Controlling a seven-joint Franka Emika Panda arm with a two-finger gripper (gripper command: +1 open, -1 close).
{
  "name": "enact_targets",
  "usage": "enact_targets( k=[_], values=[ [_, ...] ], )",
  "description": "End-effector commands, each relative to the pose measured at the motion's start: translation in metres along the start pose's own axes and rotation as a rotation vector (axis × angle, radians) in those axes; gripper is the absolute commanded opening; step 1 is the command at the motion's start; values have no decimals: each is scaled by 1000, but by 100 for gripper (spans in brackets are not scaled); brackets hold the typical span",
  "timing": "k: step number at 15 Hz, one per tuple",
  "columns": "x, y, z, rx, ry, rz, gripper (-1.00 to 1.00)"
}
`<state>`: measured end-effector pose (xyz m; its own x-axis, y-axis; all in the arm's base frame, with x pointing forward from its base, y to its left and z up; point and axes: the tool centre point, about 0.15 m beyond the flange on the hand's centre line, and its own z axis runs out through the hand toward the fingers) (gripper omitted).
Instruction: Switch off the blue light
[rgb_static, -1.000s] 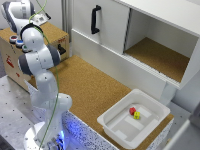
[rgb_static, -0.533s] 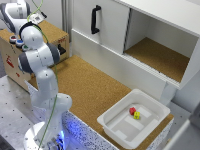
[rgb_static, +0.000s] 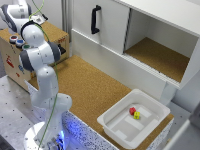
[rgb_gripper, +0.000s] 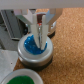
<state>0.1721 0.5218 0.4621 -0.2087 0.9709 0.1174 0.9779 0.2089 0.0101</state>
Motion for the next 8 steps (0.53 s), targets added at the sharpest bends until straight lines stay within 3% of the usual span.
enact_targets(
  k=[1, 2, 5, 6, 8],
  values=[
    [12, 10, 21, 38, -91, -5, -100],
    [6, 9, -7, -16, -39, 5, -100],
    [-17, 4, -91, -98, 97, 24, -100],
    [-25, 0, -120, -138, 131, 25, 100],
    [-37, -12, -143, -168, 153, -15, 100]
  ],
)
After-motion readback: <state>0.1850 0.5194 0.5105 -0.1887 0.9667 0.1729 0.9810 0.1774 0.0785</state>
